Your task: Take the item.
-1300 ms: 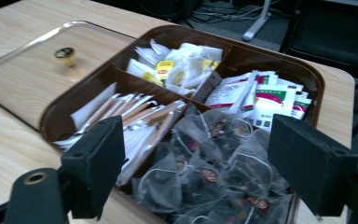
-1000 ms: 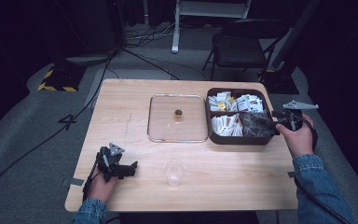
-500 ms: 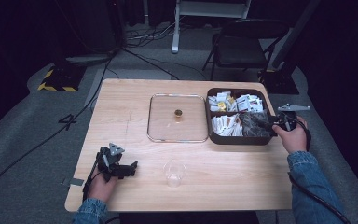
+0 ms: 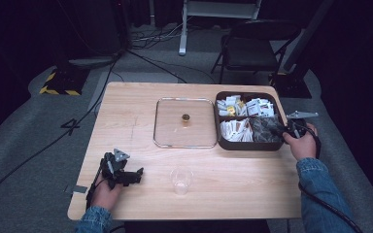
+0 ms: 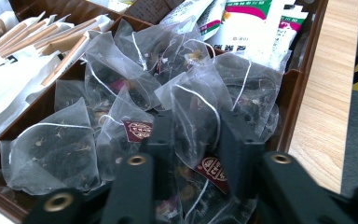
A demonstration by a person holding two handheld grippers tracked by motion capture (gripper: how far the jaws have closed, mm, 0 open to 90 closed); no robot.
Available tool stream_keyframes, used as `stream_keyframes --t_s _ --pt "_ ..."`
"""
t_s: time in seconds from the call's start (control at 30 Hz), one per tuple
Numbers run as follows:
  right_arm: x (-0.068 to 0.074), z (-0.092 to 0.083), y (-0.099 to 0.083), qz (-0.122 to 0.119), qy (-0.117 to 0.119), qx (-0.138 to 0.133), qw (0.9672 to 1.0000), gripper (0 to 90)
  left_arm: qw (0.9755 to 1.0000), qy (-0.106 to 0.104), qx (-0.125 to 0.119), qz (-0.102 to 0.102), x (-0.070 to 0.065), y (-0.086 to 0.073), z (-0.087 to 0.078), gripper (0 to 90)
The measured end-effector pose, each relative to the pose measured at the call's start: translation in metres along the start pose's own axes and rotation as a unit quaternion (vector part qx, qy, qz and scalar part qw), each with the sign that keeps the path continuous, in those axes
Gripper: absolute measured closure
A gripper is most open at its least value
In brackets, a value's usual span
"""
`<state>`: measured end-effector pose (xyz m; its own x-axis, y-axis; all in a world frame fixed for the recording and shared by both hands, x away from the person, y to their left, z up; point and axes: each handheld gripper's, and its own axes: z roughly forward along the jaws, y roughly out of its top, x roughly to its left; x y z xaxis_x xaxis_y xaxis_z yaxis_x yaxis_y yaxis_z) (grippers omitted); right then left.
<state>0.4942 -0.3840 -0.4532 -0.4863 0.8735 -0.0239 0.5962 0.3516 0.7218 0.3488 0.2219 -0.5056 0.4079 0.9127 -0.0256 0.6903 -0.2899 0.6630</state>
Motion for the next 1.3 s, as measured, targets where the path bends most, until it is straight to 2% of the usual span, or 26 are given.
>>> stream_keyframes --t_s 0.1,0.27,0.43,0.6,0.83,1.07,1.3 --pt "0.003 -0.001 0.001 -0.009 -0.005 0.000 0.9999 76.5 1.0000 0.000 0.000 0.000 0.000 0.000 0.000 0.0" --pt "0.007 -0.005 0.004 -0.017 -0.010 -0.008 0.9998 77.7 1.0000 0.000 0.000 0.000 0.000 0.000 0.000 0.0" --pt "0.007 -0.013 0.008 -0.011 -0.003 -0.024 0.9996 77.9 1.0000 0.000 0.000 0.000 0.000 0.000 0.000 0.0" --pt "0.010 -0.023 0.014 0.001 0.011 -0.051 0.9987 78.0 1.0000 0.000 0.000 0.000 0.000 0.000 0.000 0.0" --pt "0.019 -0.039 0.025 0.014 0.040 -0.090 0.9951 78.0 1.0000 0.000 0.000 0.000 0.000 0.000 0.000 0.0" --pt "0.036 -0.057 0.038 0.010 0.054 -0.109 0.9925 78.0 1.0000 0.000 0.000 0.000 0.000 0.000 0.000 0.0" --pt "0.051 -0.070 0.048 0.003 0.062 -0.111 0.9919 77.9 1.0000 0.000 0.000 0.000 0.000 0.000 0.000 0.0"
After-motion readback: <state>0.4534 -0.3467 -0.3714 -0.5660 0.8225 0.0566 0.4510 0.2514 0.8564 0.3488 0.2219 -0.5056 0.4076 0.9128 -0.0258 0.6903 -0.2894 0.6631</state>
